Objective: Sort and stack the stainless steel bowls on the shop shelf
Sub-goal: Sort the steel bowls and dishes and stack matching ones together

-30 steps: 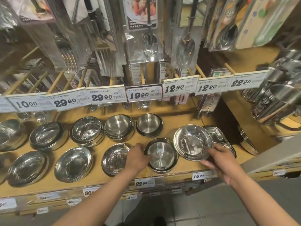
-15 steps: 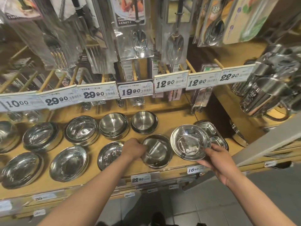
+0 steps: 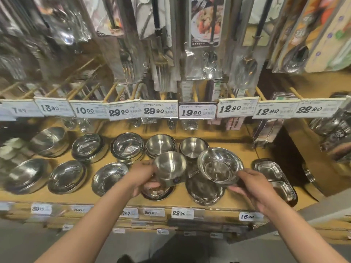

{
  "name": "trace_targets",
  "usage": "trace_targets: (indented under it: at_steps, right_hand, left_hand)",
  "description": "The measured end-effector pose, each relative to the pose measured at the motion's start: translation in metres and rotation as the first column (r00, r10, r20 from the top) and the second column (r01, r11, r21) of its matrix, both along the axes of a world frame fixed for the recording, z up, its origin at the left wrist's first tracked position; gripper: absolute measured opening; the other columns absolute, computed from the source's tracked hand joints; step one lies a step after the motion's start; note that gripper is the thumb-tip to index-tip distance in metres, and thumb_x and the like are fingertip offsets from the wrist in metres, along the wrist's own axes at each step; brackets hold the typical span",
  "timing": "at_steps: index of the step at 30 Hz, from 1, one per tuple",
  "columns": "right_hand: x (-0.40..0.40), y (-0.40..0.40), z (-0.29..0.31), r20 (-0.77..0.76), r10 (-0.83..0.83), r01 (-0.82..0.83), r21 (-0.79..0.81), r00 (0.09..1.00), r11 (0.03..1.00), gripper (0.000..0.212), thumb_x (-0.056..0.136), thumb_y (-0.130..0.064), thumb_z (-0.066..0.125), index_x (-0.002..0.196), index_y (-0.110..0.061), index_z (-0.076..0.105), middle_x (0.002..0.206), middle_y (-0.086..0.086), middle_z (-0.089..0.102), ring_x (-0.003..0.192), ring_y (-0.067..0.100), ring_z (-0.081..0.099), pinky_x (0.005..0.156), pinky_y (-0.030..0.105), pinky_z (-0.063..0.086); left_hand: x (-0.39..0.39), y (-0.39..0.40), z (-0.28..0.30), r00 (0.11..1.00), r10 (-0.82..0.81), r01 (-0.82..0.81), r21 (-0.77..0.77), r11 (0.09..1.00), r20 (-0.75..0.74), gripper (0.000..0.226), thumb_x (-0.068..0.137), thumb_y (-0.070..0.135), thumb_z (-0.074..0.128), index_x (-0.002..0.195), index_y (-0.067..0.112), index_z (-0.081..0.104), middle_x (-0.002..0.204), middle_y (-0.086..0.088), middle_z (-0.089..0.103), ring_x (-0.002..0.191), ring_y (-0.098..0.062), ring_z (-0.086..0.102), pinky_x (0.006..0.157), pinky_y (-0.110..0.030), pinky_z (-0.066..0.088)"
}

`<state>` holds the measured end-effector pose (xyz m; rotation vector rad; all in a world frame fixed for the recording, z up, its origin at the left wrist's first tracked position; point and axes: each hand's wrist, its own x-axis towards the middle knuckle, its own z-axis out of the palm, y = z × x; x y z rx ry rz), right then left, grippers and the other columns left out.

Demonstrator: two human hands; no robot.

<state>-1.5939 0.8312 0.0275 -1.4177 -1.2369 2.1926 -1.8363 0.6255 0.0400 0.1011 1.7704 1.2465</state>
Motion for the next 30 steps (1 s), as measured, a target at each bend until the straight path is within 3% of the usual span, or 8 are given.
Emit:
trace_targets:
  at_steps: [7,10,14,17,19,24,28,30]
  right_hand:
    - [-0.061,-0.020,0.000,-0.008,0.186,-0.185,0.078,0.983,0.980,0.013,0.099,0.000,0.056,0.109,0.003,0.064,0.084,0.020,0.078,0.073,0.026,0.078,0.054,0.024,0.061]
    - [-0.079,-0.026,-0.005,0.005,0.190,-0.190,0.119,0.982,0.975,0.018,0.095,0.002,0.061,0.110,-0.008,0.061,0.095,0.022,0.076,0.078,0.028,0.078,0.056,0.026,0.062]
    - [-0.097,-0.036,-0.013,-0.020,0.191,-0.187,0.128,0.981,0.974,0.039,0.093,0.001,0.066,0.124,-0.015,0.048,0.107,0.027,0.070,0.079,0.032,0.078,0.058,0.029,0.063]
    - [-0.113,-0.046,-0.014,-0.015,0.255,-0.249,0.165,0.967,0.954,0.040,0.095,0.001,0.063,0.130,-0.009,0.048,0.106,0.026,0.071,0.079,0.032,0.078,0.061,0.032,0.064]
    - [-0.123,-0.054,-0.014,-0.010,0.296,-0.290,0.178,0.955,0.940,0.041,0.096,0.002,0.061,0.134,-0.008,0.049,0.109,0.025,0.071,0.083,0.034,0.077,0.067,0.037,0.065]
    - [-0.145,-0.073,-0.014,0.024,0.361,-0.358,0.209,0.932,0.910,0.047,0.098,-0.002,0.061,0.142,-0.011,0.048,0.117,0.019,0.064,0.093,0.034,0.074,0.087,0.047,0.061]
    - [-0.161,-0.091,-0.015,0.025,0.385,-0.381,0.213,0.923,0.900,0.047,0.099,-0.006,0.060,0.143,-0.015,0.047,0.101,0.003,0.059,0.085,0.024,0.072,0.063,0.027,0.062]
    - [-0.168,-0.100,-0.018,0.028,0.397,-0.394,0.213,0.917,0.894,0.046,0.099,-0.007,0.060,0.142,-0.015,0.048,0.103,0.004,0.059,0.086,0.024,0.071,0.057,0.021,0.059]
  left_hand:
    - [-0.031,-0.074,0.009,0.946,0.317,-0.313,0.054,0.948,-0.069,0.007,0.088,-0.002,0.063,0.093,0.003,0.065,0.068,-0.009,0.075,0.058,-0.020,0.072,0.046,-0.024,0.057]
    - [-0.043,-0.107,0.009,0.885,0.442,-0.437,0.071,0.897,-0.147,0.010,0.088,0.000,0.062,0.081,0.008,0.061,0.059,-0.002,0.069,0.050,-0.015,0.067,0.047,-0.024,0.056]
    - [-0.051,-0.143,0.012,0.809,0.571,-0.560,0.110,0.821,-0.142,0.011,0.088,-0.001,0.060,0.080,0.006,0.059,0.074,-0.009,0.069,0.055,-0.017,0.070,0.049,-0.023,0.057]
    - [-0.055,-0.158,0.016,0.789,0.603,-0.588,0.140,0.796,-0.115,0.010,0.087,-0.003,0.062,0.083,0.006,0.058,0.080,-0.011,0.069,0.067,-0.022,0.073,0.052,-0.022,0.057]
    - [-0.059,-0.164,0.017,0.779,0.619,-0.603,0.150,0.783,-0.101,0.007,0.087,-0.002,0.063,0.086,0.005,0.060,0.086,-0.014,0.072,0.076,-0.026,0.073,0.053,-0.022,0.058]
    - [-0.075,-0.177,0.015,0.743,0.661,-0.649,0.133,0.749,-0.101,0.004,0.092,0.002,0.065,0.095,0.004,0.064,0.092,-0.014,0.071,0.072,-0.021,0.071,0.051,-0.024,0.058]
    - [-0.091,-0.188,0.013,0.738,0.667,-0.655,0.128,0.744,-0.099,0.004,0.092,0.001,0.063,0.094,0.004,0.066,0.094,-0.014,0.071,0.079,-0.023,0.069,0.050,-0.024,0.058]
    - [-0.099,-0.193,0.011,0.753,0.650,-0.640,0.117,0.759,-0.102,0.006,0.094,0.002,0.060,0.095,0.005,0.065,0.097,-0.014,0.072,0.082,-0.023,0.070,0.051,-0.023,0.058]
